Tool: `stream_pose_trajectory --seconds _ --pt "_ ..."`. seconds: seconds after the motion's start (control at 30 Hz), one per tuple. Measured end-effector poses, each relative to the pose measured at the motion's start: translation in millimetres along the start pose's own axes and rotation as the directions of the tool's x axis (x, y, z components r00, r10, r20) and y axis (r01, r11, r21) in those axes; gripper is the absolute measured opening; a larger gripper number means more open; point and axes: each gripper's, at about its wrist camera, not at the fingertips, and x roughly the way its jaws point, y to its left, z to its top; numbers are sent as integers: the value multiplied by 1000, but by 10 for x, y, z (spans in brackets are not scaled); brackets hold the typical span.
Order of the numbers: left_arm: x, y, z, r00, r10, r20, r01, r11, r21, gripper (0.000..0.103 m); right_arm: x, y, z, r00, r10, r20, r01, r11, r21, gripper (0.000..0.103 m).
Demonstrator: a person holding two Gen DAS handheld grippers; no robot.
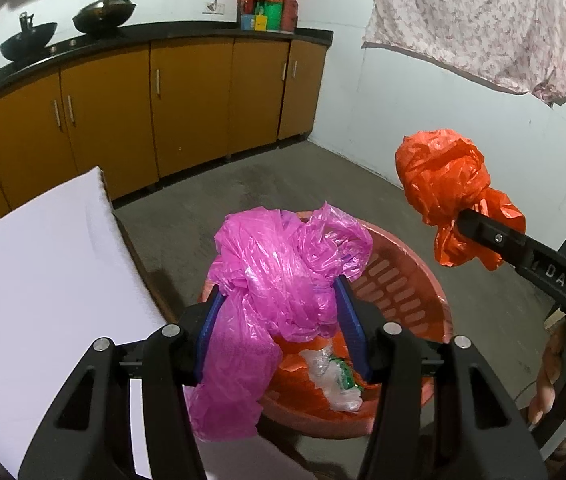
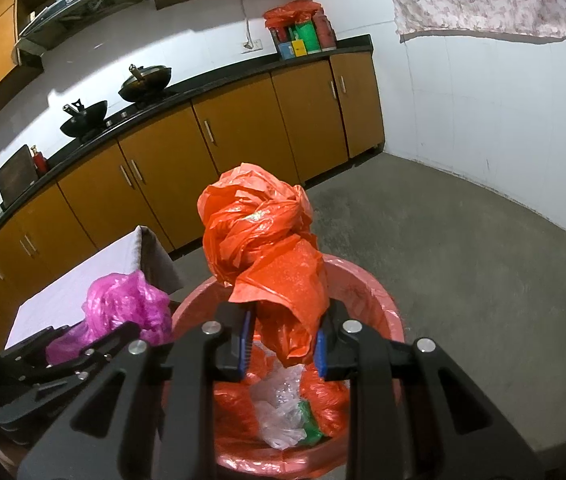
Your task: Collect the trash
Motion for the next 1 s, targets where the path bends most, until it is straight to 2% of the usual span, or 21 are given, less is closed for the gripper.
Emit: stream_pose_trajectory --seconds 0.1,0.23,0.3,0.4,0.47,0.57,0.67,0.8,1.0 --pt "80 -29 -3 1000 -12 -19 11 1000 -7 59 24 -17 1 1000 13 -2 -13 1000 10 30" --pt "164 2 -40 999 -19 -44 18 999 -31 66 21 -80 -11 999 33 8 -33 999 31 42" --pt "176 39 -72 998 -19 -53 16 999 -44 68 12 -113 -14 999 33 11 -34 999 35 44" --pt "161 97 -97 998 -6 -58 2 998 -60 71 -30 -157 -20 999 11 30 -12 999 39 54" --pt "106 139 -104 999 7 -51 -10 998 -67 76 -95 -168 -28 998 -25 60 23 999 33 76" --pt "-65 207 -121 999 37 -14 -38 996 -78 88 -286 -139 -53 986 -77 150 76 997 13 96" --pt "-328 277 -151 995 84 45 -80 993 -88 96 -487 -80 -102 974 -83 210 92 995 -37 98" --pt "-724 338 -223 979 166 118 -154 982 -105 101 -704 11 -188 968 -77 239 102 991 -91 98" --pt "-1329 345 -442 924 314 219 -300 949 -95 101 -1078 267 -385 961 -85 262 133 977 -169 99"
